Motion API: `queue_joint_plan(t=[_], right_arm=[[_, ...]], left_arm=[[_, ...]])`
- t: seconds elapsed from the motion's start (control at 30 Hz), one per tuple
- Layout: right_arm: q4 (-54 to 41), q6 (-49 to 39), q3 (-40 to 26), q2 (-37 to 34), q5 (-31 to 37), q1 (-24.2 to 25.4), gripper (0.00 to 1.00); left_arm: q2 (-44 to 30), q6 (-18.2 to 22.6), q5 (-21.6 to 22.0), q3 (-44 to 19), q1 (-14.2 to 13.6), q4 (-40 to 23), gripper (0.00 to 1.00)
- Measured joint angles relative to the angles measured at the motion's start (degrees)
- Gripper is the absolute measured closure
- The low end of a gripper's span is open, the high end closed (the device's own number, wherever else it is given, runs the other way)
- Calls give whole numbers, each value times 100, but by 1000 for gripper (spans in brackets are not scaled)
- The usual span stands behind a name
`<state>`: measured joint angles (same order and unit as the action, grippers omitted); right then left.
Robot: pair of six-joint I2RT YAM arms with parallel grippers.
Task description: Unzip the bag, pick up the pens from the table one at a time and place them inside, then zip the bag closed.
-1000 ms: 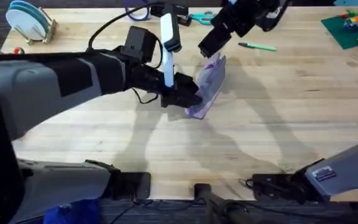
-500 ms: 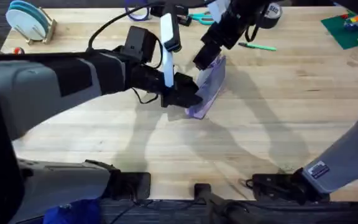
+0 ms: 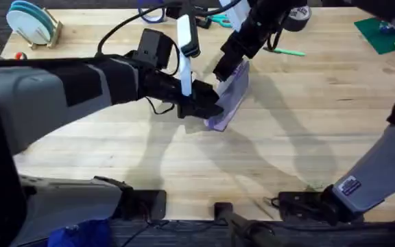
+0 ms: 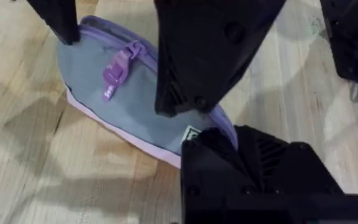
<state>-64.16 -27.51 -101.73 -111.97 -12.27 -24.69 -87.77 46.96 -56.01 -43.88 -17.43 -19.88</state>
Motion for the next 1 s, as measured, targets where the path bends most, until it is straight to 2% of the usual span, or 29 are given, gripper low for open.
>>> queue_joint_plan(t=[0.33,0.6,0.8,1.0], right_arm=[[9,-3,107,-146,4,0,111],[-24,-18,109,-146,2,0,322],[-70,-20,109,-146,2,0,419],[-144,-23,109,-145,4,0,557]], left_arm=[[0,0,9,0,0,2,958],[-1,0,9,0,0,0,958],[-1,0,9,0,0,0,958],[0,0,9,0,0,-2,958]])
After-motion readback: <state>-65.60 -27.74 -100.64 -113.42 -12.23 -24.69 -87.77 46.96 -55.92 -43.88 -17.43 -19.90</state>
